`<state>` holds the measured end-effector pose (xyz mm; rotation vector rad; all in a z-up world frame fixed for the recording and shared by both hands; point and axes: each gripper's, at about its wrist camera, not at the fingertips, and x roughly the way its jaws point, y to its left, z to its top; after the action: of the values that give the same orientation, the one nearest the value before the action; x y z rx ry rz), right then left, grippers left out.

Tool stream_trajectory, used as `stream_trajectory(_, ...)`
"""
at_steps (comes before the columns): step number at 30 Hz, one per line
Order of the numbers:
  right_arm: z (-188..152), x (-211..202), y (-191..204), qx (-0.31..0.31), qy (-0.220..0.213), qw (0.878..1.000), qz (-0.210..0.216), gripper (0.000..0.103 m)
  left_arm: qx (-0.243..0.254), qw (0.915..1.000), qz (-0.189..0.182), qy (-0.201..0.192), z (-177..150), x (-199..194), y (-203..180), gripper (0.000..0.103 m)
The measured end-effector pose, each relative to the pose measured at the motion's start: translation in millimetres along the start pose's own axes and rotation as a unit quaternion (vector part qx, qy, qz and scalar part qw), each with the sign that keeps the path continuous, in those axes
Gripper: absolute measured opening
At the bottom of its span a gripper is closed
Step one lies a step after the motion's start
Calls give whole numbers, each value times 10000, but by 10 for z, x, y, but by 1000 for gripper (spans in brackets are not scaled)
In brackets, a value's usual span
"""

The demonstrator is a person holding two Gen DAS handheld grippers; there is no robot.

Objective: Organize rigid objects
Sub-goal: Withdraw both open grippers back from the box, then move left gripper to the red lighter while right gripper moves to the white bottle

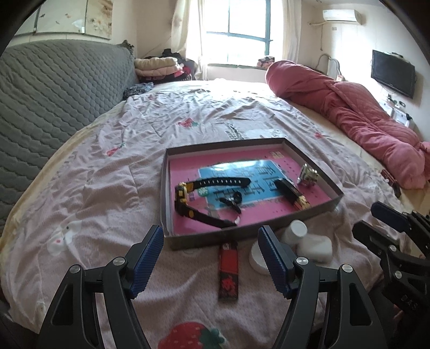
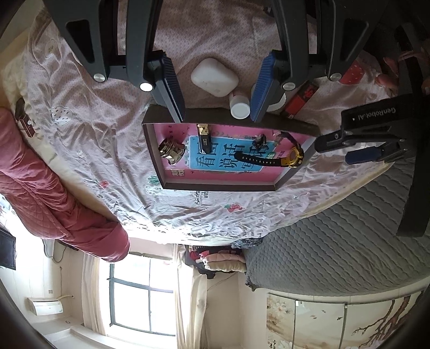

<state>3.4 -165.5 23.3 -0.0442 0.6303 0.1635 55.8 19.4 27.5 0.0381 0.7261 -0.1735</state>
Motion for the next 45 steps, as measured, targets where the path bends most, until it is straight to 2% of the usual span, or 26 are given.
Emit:
stream_trajectory(16,-132,-146,-45,131,180,9997,23,50,-25,9995,-89,317,-210,-177,16,74)
stream_trajectory(45,-277,-88,3,-4,573,9981,242,50,-102,9946,-192,1012,-427,-22,-6,74)
